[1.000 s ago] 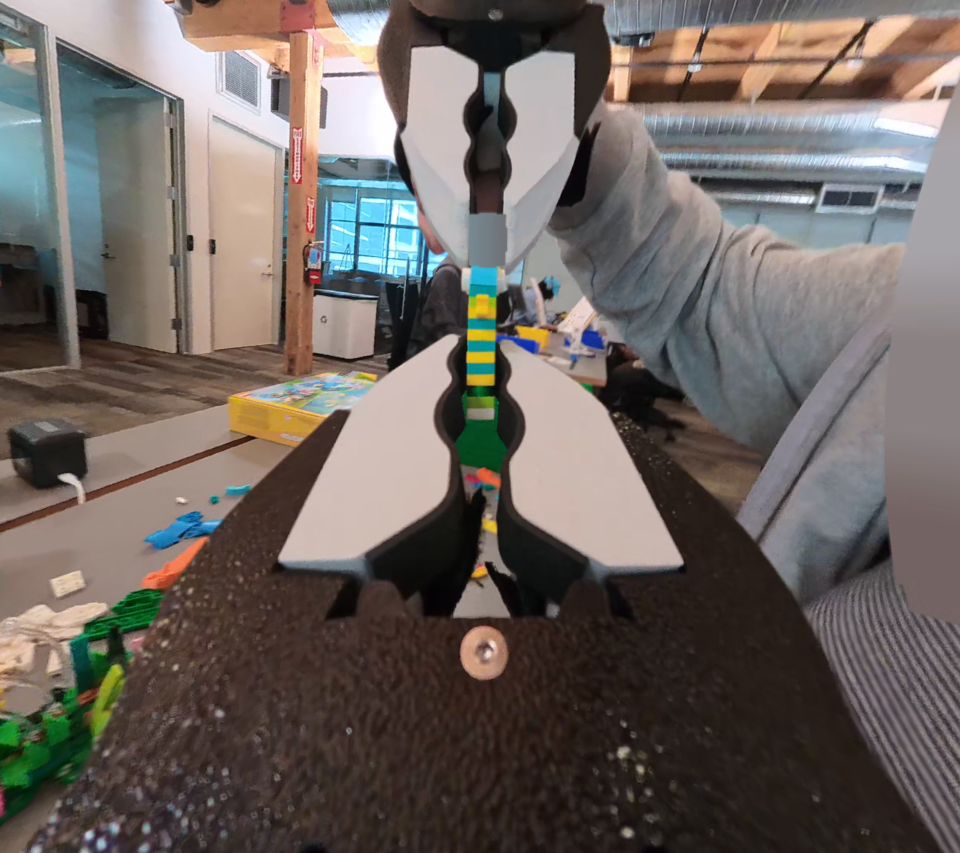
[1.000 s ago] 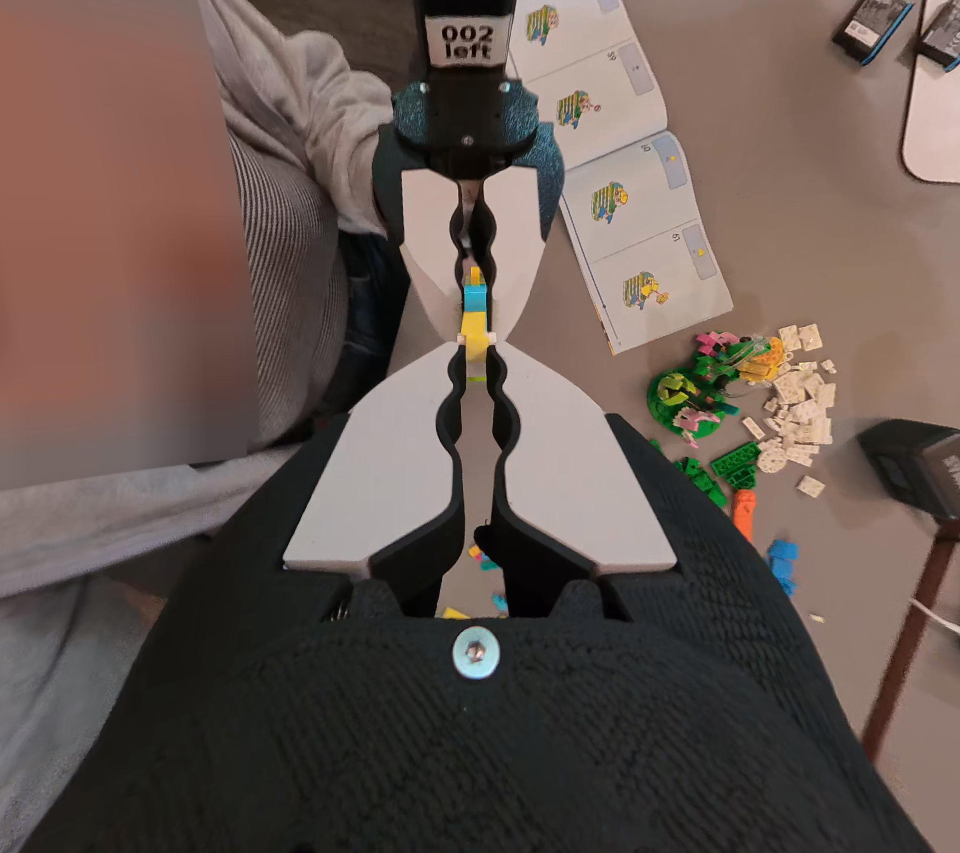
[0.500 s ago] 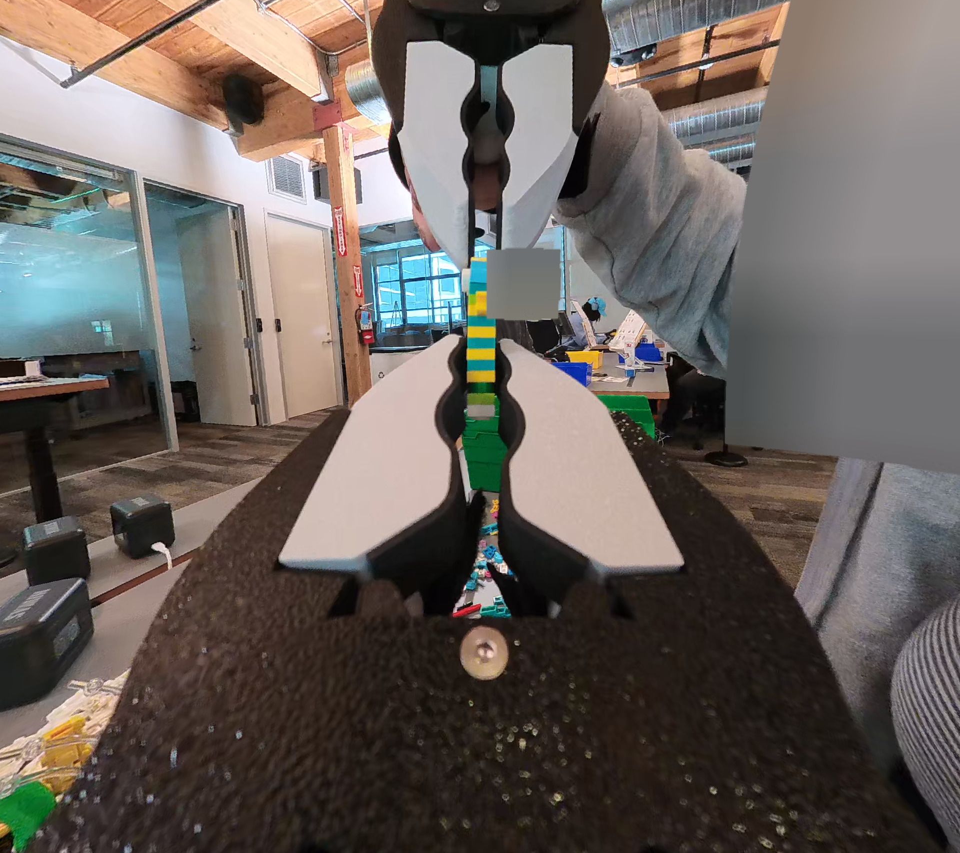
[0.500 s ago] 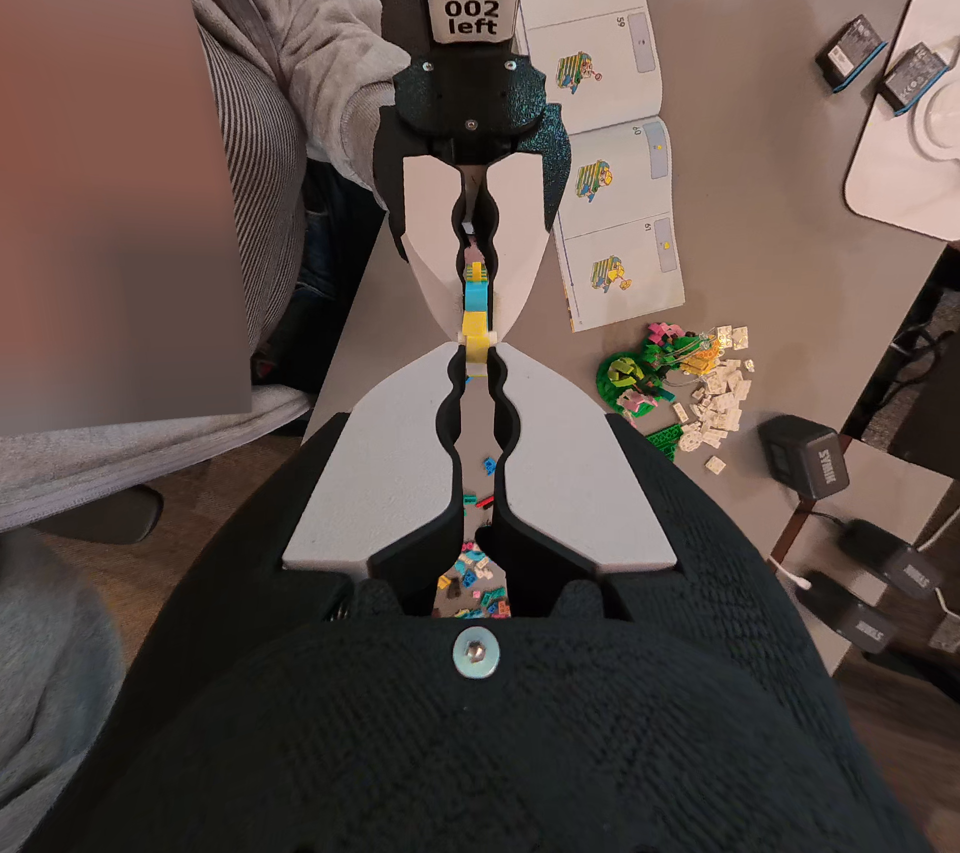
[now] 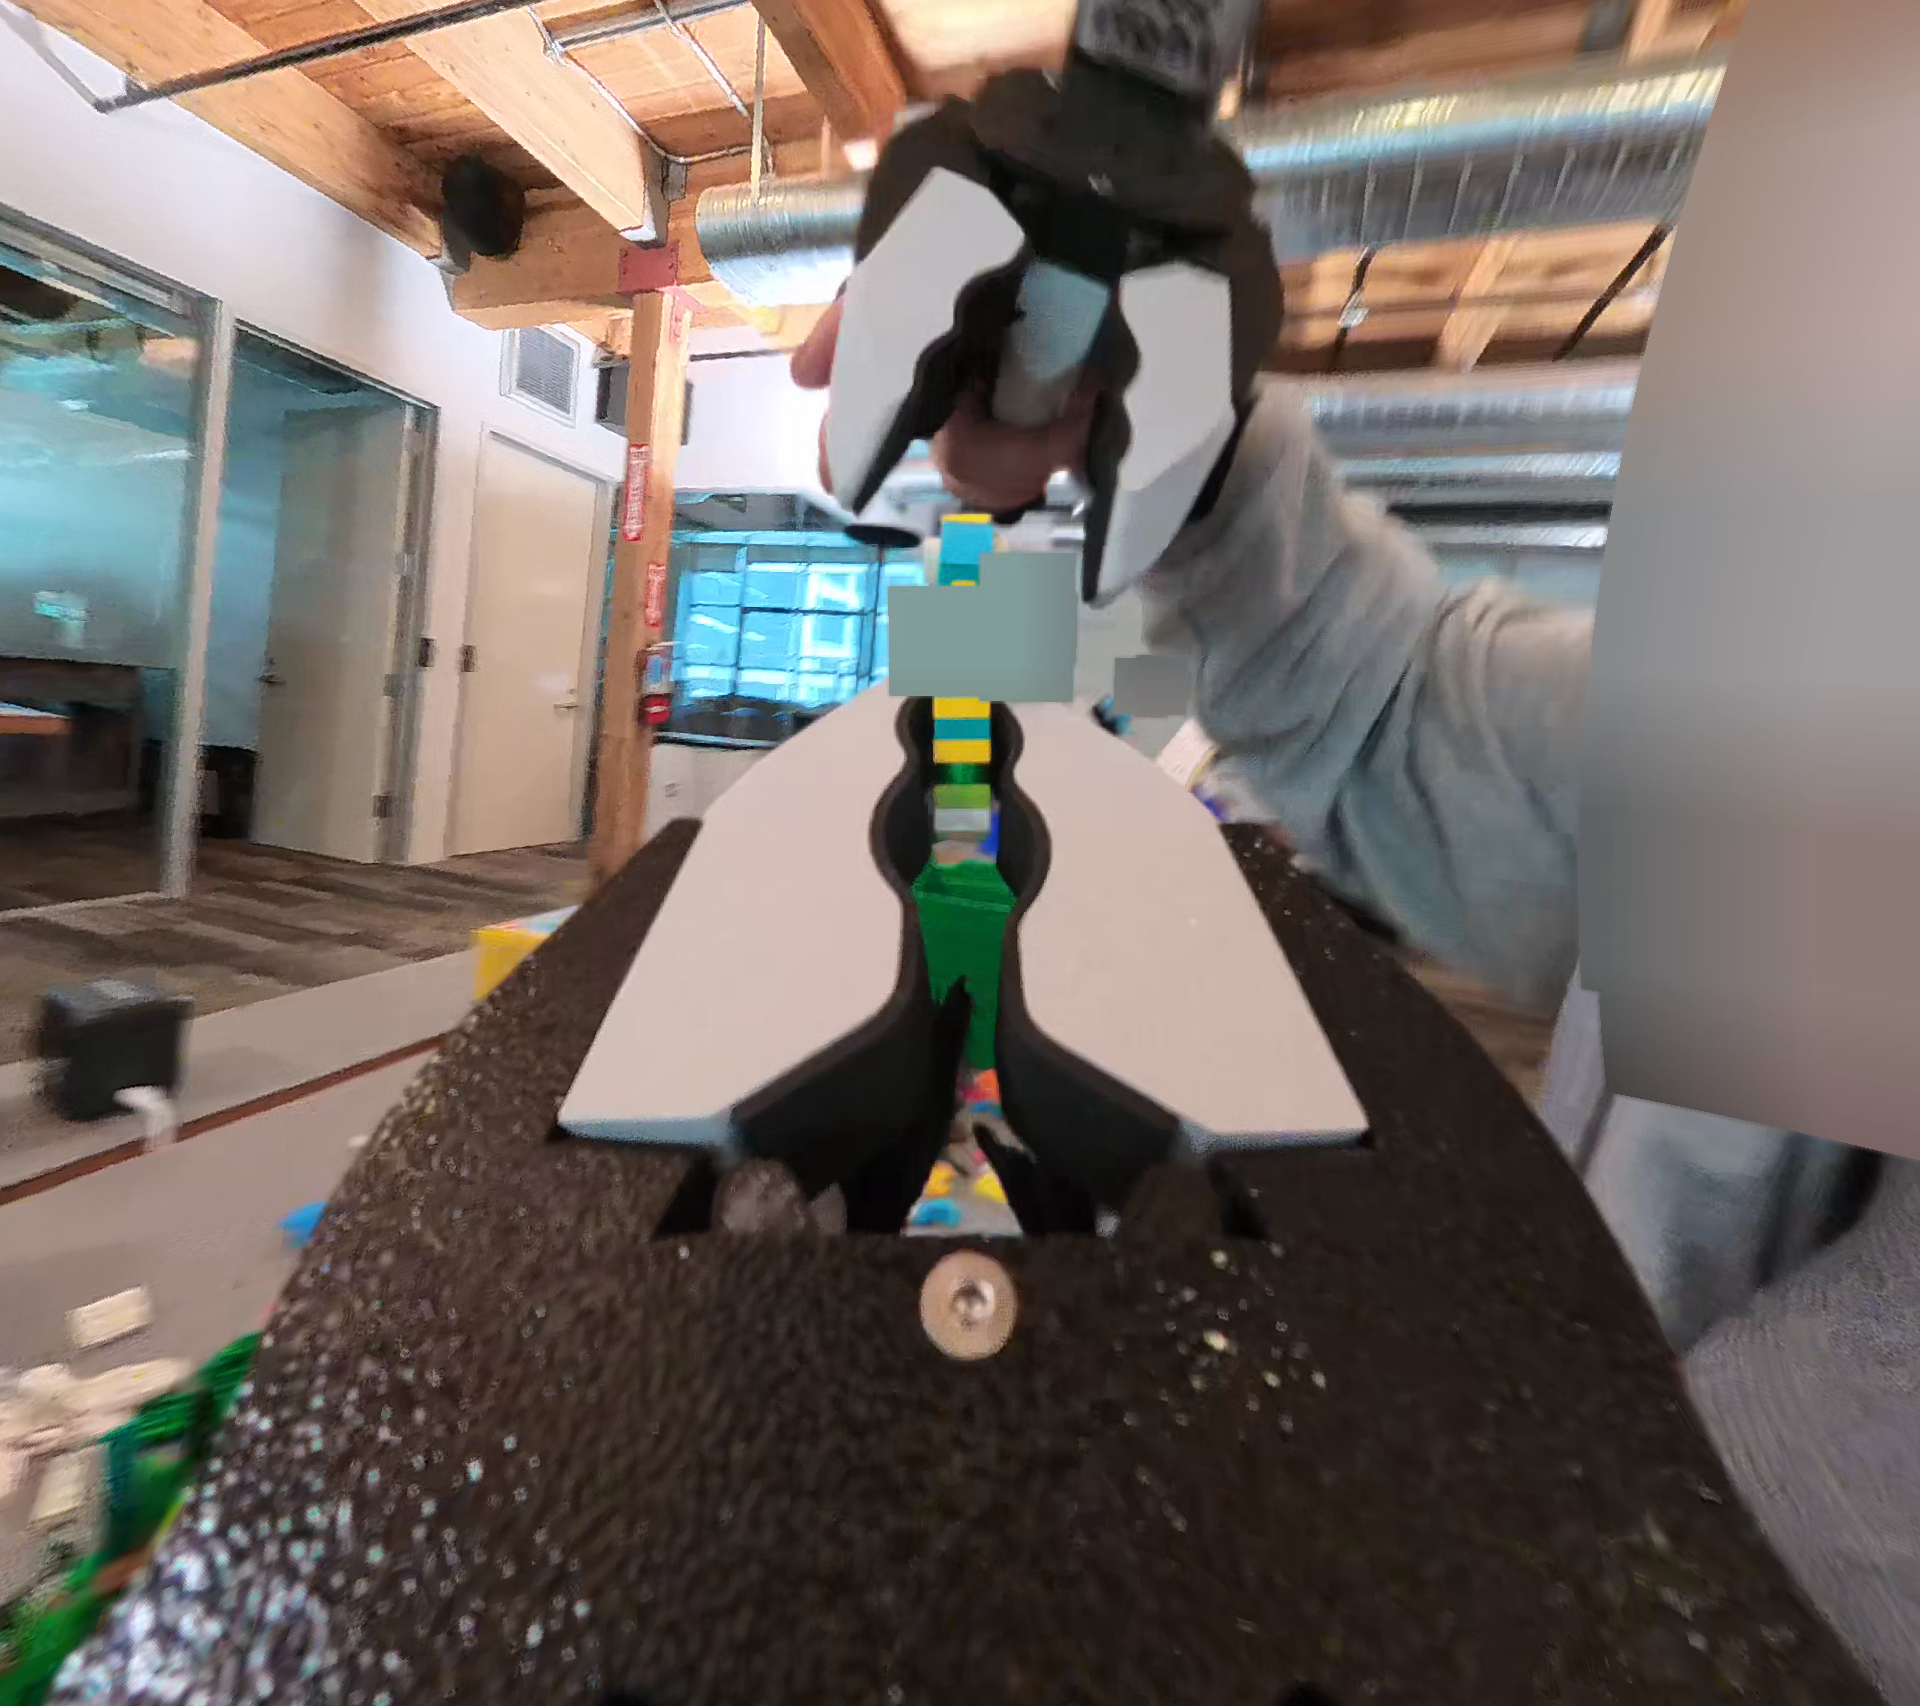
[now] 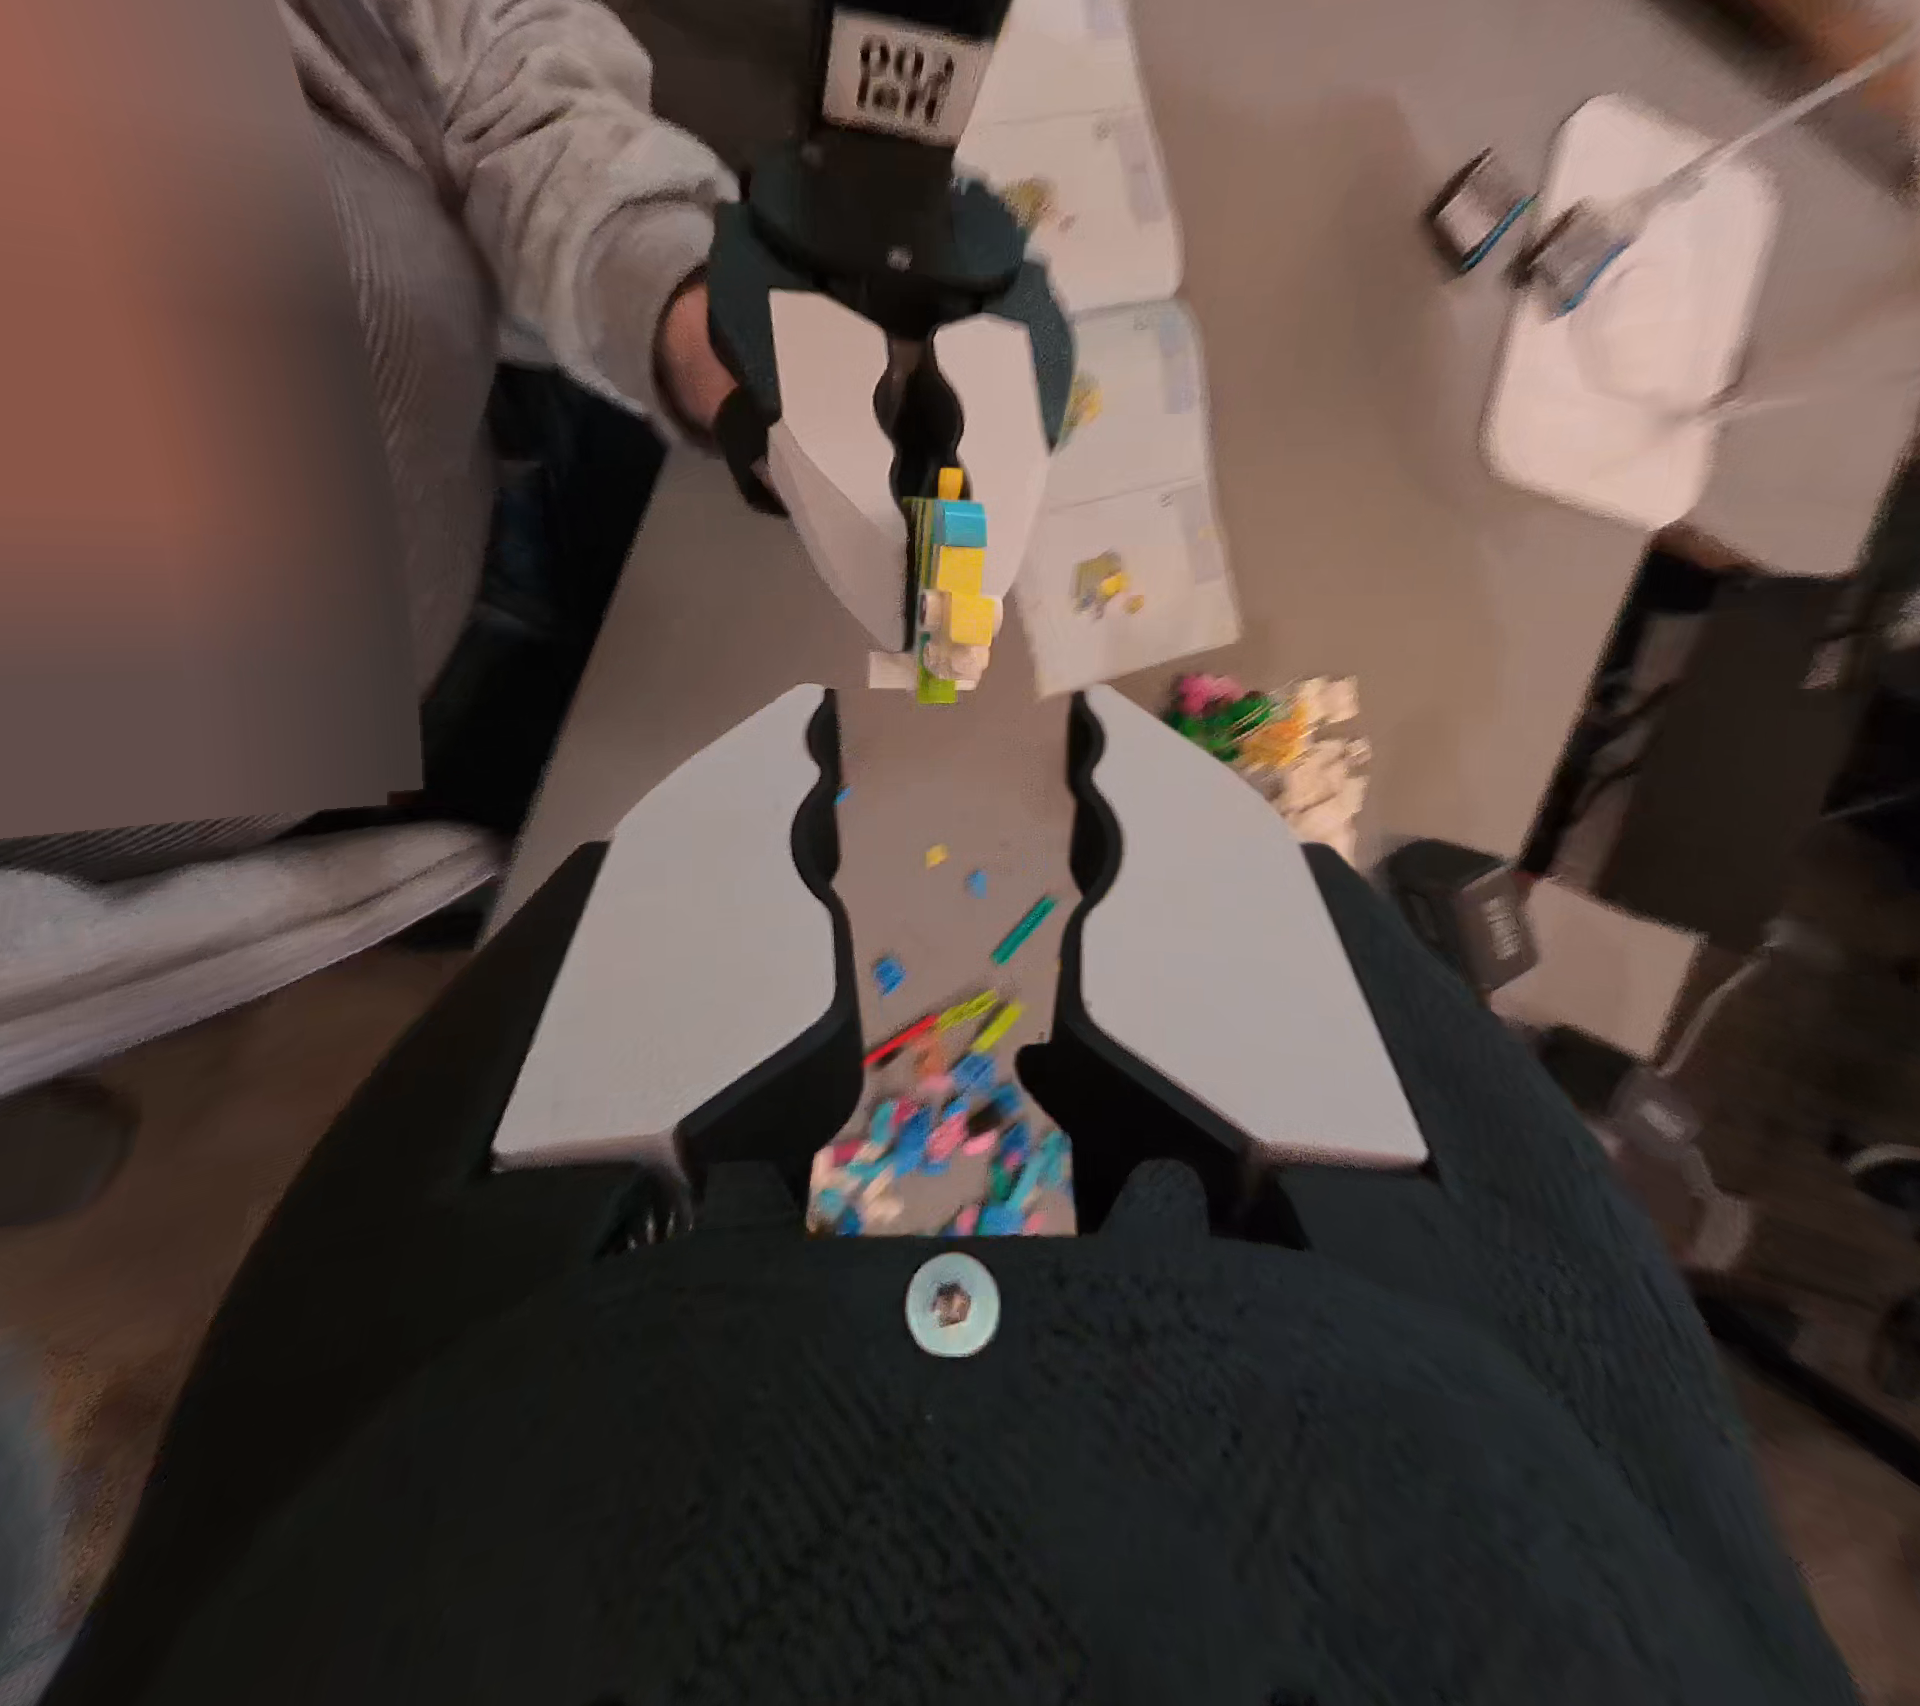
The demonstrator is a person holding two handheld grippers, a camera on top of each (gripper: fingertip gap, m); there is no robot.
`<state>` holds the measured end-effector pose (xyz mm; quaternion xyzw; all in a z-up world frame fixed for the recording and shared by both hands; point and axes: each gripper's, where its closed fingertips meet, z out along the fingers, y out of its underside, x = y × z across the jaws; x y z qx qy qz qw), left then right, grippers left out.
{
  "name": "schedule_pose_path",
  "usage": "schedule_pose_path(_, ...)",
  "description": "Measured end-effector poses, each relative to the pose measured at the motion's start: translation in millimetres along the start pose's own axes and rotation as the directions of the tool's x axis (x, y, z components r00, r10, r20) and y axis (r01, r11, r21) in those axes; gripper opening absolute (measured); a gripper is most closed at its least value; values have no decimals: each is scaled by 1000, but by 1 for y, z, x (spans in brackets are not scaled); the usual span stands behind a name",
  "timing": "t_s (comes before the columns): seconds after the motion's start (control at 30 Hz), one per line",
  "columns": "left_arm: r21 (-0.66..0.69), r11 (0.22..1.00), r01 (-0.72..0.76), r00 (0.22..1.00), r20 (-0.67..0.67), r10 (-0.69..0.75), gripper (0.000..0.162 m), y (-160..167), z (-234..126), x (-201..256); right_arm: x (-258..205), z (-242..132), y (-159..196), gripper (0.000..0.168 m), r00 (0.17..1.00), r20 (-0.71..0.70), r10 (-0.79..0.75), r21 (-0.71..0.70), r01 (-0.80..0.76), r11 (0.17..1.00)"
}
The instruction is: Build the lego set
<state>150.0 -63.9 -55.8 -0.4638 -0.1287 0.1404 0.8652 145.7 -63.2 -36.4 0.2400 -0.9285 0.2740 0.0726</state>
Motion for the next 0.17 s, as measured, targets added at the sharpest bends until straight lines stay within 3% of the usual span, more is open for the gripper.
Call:
schedule_pose_path(0.07,53,989,138,990,-43,-136,8,-8,-3,-2,11,-2,-12,58,969,-212,-129,99,153,983)
schedule_pose_path(0.17,117,936,332,940,-126,-318,8,-19,-9,-6,14,-4,-31,82,743,-575,-343,110,485,867)
